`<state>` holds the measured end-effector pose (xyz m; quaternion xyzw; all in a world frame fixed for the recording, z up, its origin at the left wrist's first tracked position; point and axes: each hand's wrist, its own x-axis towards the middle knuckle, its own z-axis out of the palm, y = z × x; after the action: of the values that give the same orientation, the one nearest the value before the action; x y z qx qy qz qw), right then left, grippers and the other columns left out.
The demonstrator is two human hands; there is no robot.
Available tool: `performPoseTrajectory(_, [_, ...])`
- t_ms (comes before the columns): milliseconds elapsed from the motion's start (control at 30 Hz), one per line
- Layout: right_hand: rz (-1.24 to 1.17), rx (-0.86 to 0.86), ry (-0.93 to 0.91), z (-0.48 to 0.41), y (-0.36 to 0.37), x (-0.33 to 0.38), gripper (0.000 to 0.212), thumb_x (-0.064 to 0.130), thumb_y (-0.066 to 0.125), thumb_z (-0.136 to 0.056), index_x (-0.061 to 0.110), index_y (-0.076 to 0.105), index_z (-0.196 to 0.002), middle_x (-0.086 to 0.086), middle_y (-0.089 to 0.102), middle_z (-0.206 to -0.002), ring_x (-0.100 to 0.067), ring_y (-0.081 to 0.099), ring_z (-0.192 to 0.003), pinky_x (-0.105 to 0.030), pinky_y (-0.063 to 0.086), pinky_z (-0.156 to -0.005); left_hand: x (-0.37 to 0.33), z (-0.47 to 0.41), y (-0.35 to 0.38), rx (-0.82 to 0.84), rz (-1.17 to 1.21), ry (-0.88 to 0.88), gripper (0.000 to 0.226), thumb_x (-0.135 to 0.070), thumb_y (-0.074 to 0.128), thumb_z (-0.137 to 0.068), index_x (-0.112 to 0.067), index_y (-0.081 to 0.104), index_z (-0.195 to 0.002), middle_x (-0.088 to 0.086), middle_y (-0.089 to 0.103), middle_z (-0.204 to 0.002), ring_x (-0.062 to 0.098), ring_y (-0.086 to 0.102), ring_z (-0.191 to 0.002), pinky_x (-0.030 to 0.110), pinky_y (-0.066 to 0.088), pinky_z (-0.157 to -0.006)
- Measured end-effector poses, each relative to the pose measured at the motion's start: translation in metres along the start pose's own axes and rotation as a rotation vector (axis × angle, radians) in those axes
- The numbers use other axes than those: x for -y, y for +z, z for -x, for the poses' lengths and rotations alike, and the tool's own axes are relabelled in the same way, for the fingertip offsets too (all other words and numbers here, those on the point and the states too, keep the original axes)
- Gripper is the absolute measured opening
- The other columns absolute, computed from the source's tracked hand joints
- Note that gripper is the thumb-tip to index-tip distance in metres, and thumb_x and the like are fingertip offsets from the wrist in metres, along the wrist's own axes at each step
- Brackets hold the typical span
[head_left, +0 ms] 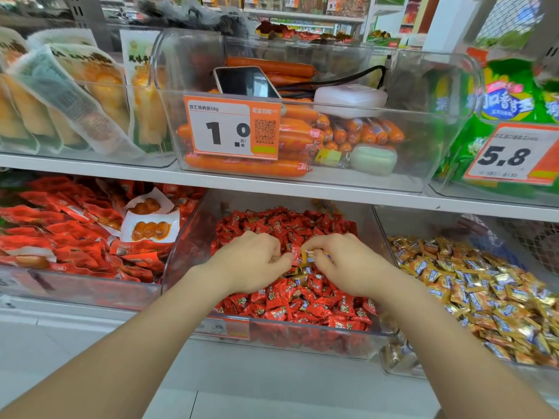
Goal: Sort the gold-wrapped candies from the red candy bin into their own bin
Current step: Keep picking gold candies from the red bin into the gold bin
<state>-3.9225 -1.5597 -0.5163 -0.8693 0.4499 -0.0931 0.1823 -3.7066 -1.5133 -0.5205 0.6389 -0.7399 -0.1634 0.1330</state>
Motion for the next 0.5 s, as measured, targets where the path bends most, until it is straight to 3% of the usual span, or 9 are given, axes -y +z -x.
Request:
performPoseTrajectory(100, [-0.017,-0.018,0.064,-0.002,-0.003,0.0,0.033,0.024,0.042,-0.105,0.016,0.065,-0.084,0.004,0.06,-0.062,-0.019,0.059,-0.062,-0.035,0.049,-0.063,0.005,-0.006,0.003,-0.044,-0.095,0.024,0.054,-0.055,0.056,-0.101,-0.013,0.056,-0.067,-0.001,0.056,-0.059,0.023,0.06,-0.063,0.036,0.048,-0.06])
performPoseTrajectory(167, [-0.012,-0.055,0.088,-0.004,-0.004,0.0,0.048,0.039,0.044,-0.109,0.013,0.054,-0.071,0.001,0.056,-0.059,-0.021,0.056,-0.059,-0.04,0.048,-0.064,0.01,-0.008,0.0,-0.028,-0.057,0.037,0.04,-0.052,0.069,-0.096,-0.021,0.068,-0.072,-0.006,0.064,-0.064,0.016,0.064,-0.068,0.035,0.052,-0.067])
performPoseTrajectory(233, [0.006,-0.064,0.102,-0.006,-0.004,-0.002,0.053,0.049,0.046,-0.109,0.014,0.054,-0.07,-0.002,0.061,-0.062,-0.021,0.057,-0.059,-0.041,0.049,-0.065,0.013,-0.009,-0.004,0.008,-0.024,0.035,0.014,-0.048,0.076,-0.092,-0.035,0.076,-0.088,-0.01,0.07,-0.081,0.012,0.067,-0.082,0.04,0.058,-0.082])
performPoseTrajectory(300, [0.016,-0.025,0.093,-0.007,-0.002,-0.004,0.042,0.042,0.049,-0.109,0.02,0.061,-0.076,-0.001,0.066,-0.068,-0.022,0.062,-0.066,-0.039,0.052,-0.068,0.013,-0.006,-0.006,0.086,-0.049,0.049,0.014,-0.046,0.077,-0.092,-0.042,0.076,-0.105,-0.011,0.07,-0.101,0.015,0.067,-0.097,0.041,0.057,-0.091])
performPoseTrajectory(400, [0.135,0.074,0.077,-0.008,0.003,-0.005,0.022,0.037,0.046,-0.109,0.028,0.065,-0.102,0.003,0.066,-0.08,-0.024,0.065,-0.077,-0.045,0.057,-0.078,0.011,-0.003,-0.003,0.187,-0.126,0.066,0.016,-0.042,0.074,-0.095,-0.04,0.077,-0.111,-0.018,0.063,-0.09,0.012,0.062,-0.088,0.036,0.056,-0.084])
performPoseTrajectory(500, [0.238,0.179,0.087,-0.007,0.006,0.004,0.035,0.054,0.048,-0.106,0.029,0.054,-0.13,0.002,0.066,-0.097,-0.026,0.064,-0.097,-0.045,0.055,-0.084,0.007,-0.004,0.001,0.112,-0.17,0.061,0.006,-0.035,0.07,-0.097,-0.036,0.076,-0.099,-0.017,0.066,-0.089,0.011,0.064,-0.086,0.033,0.053,-0.074])
